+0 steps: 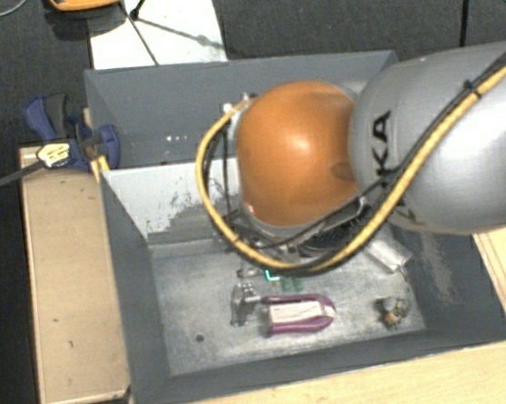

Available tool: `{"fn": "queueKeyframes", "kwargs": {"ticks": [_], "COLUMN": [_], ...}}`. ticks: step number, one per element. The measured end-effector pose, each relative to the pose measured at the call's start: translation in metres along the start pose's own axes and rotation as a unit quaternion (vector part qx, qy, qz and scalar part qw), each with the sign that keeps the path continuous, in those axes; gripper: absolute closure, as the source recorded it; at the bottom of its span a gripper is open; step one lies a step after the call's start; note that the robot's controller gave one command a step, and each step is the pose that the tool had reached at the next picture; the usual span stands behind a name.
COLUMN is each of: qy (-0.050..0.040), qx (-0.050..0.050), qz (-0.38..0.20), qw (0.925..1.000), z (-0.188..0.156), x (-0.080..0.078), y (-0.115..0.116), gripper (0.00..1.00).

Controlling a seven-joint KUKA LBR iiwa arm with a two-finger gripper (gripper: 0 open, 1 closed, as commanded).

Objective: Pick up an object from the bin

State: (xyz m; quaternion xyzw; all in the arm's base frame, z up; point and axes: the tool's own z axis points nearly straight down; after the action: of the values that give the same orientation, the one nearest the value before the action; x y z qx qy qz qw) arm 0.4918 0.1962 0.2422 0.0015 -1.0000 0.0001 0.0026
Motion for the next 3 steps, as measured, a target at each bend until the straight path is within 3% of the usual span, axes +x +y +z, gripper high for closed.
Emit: {"fn": "queueKeyframes", "kwargs": {"ticks": [1,2,3], "qy": [-0.0007,-0.0005,-0.0031], "qx": [0.001,0.001,0.0], "qz": [-0.19,-0.225,-0.225], "qw": [0.9818,0.9744,0.9744], "z": [0.074,0.125,0.122], "x": [-0.023,-0.008,-0.009], "y": [-0.059,-0.128,-0.124], "gripper": [0.0,0.0,1.0]}}
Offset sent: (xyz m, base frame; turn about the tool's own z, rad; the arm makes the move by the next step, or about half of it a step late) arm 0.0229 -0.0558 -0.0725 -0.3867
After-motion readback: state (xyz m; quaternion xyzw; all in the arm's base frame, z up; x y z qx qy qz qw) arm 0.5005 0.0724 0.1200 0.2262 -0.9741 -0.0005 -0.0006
